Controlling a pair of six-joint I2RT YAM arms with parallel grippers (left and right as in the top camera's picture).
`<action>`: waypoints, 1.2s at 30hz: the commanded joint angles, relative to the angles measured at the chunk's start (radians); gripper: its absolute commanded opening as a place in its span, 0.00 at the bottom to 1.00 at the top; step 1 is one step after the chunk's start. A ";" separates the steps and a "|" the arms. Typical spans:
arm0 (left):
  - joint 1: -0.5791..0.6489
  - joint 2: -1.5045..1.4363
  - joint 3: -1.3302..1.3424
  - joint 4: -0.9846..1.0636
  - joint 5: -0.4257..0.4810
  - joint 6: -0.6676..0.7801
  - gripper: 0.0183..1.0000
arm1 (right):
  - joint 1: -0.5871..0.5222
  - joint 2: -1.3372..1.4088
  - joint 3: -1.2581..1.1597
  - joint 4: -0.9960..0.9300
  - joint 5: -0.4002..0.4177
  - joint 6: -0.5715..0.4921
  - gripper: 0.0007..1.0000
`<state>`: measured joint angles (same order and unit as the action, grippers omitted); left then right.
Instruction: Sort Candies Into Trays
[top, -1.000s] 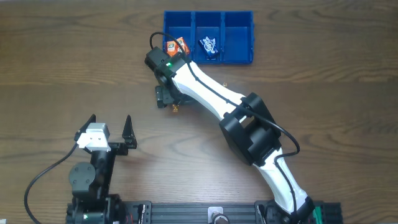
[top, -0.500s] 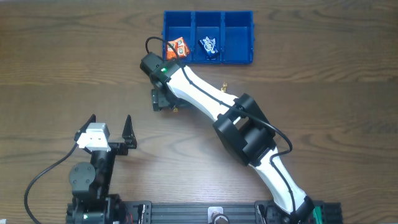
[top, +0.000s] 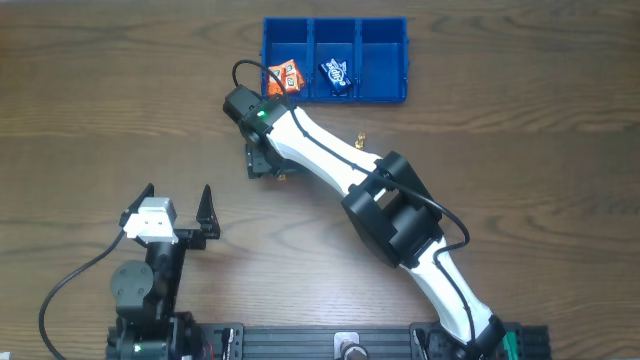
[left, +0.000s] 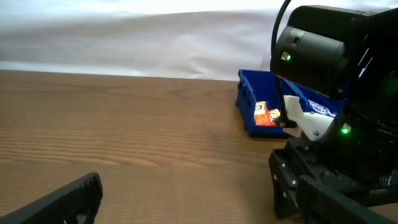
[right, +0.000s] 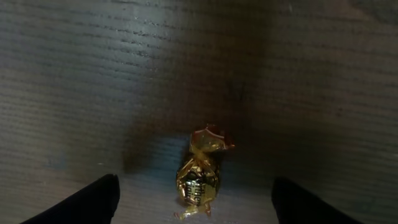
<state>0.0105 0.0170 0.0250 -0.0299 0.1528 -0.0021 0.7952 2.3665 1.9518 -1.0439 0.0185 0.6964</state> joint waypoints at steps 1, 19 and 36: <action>0.002 -0.004 -0.020 -0.033 0.024 0.006 1.00 | -0.005 0.031 0.000 0.003 0.014 0.003 0.78; 0.002 -0.004 -0.020 -0.033 0.024 0.006 1.00 | -0.005 0.032 0.000 0.018 0.037 0.003 0.55; 0.002 -0.004 -0.020 -0.033 0.024 0.006 1.00 | -0.005 0.032 0.000 0.003 0.051 0.003 0.20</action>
<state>0.0105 0.0170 0.0250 -0.0299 0.1528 -0.0021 0.7952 2.3787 1.9518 -1.0374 0.0494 0.6968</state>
